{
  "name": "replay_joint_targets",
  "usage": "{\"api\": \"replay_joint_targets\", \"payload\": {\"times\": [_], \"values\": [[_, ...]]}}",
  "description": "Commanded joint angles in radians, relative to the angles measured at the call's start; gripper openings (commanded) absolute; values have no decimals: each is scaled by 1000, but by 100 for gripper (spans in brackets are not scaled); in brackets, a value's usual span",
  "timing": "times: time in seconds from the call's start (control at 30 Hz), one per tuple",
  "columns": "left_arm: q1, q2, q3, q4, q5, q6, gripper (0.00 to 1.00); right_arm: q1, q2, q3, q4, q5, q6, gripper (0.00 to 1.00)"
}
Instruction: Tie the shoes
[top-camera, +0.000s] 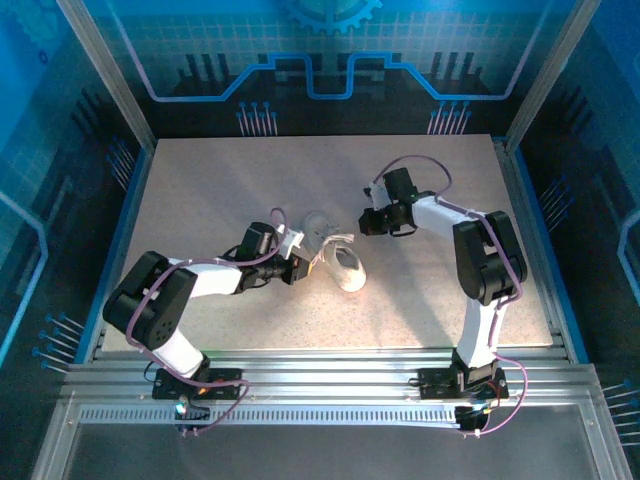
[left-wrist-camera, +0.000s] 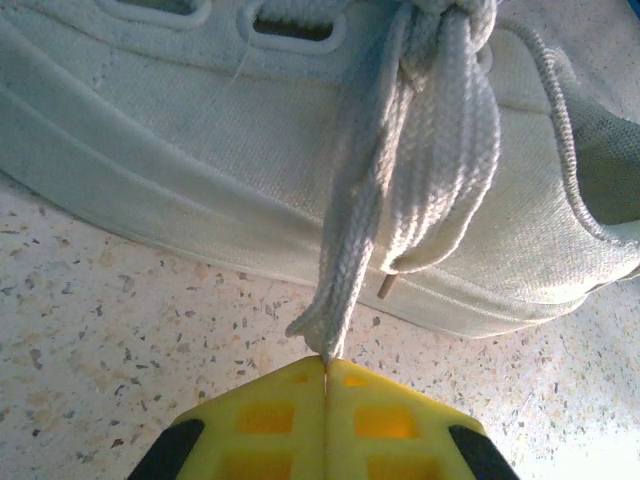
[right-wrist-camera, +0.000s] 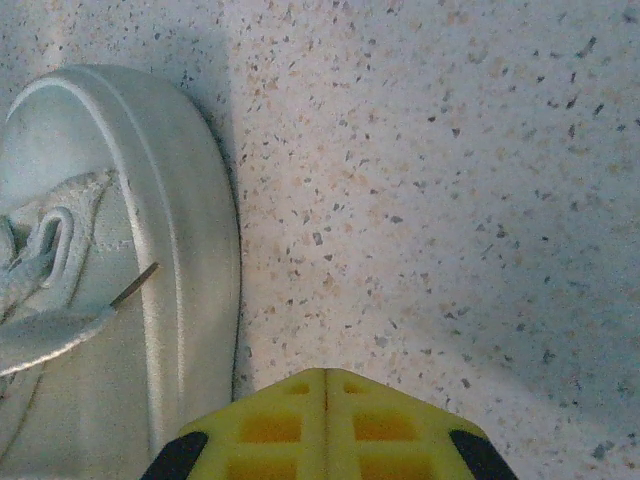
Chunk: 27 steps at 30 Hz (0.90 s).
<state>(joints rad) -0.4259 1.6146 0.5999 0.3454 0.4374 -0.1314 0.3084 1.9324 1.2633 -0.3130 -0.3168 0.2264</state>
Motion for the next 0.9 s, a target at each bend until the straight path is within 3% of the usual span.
{"api": "replay_joint_targets", "payload": {"times": [0.0, 0.1, 0.2, 0.27, 0.37, 0.6, 0.87], "values": [[-5, -25, -15, -15, -5, -6, 0, 18, 20, 25, -34, 4, -30, 0], [-4, -29, -8, -15, -8, -11, 0, 4, -10, -7, 9, -46, 15, 0], [-5, -31, 3, -9, -9, -20, 0, -48, -87, -117, 147, -140, 137, 26], [-5, -30, 13, -8, -5, -22, 0, -85, -143, -202, 251, -192, 218, 36], [-5, -27, 28, -11, 1, -20, 0, -110, -213, -293, 355, -258, 286, 44], [-5, -21, 54, -20, 6, -16, 0, -71, -230, -363, 510, -364, 409, 55], [-7, -15, 74, -38, 10, -11, 0, -49, -183, -414, 617, -345, 506, 57]]}}
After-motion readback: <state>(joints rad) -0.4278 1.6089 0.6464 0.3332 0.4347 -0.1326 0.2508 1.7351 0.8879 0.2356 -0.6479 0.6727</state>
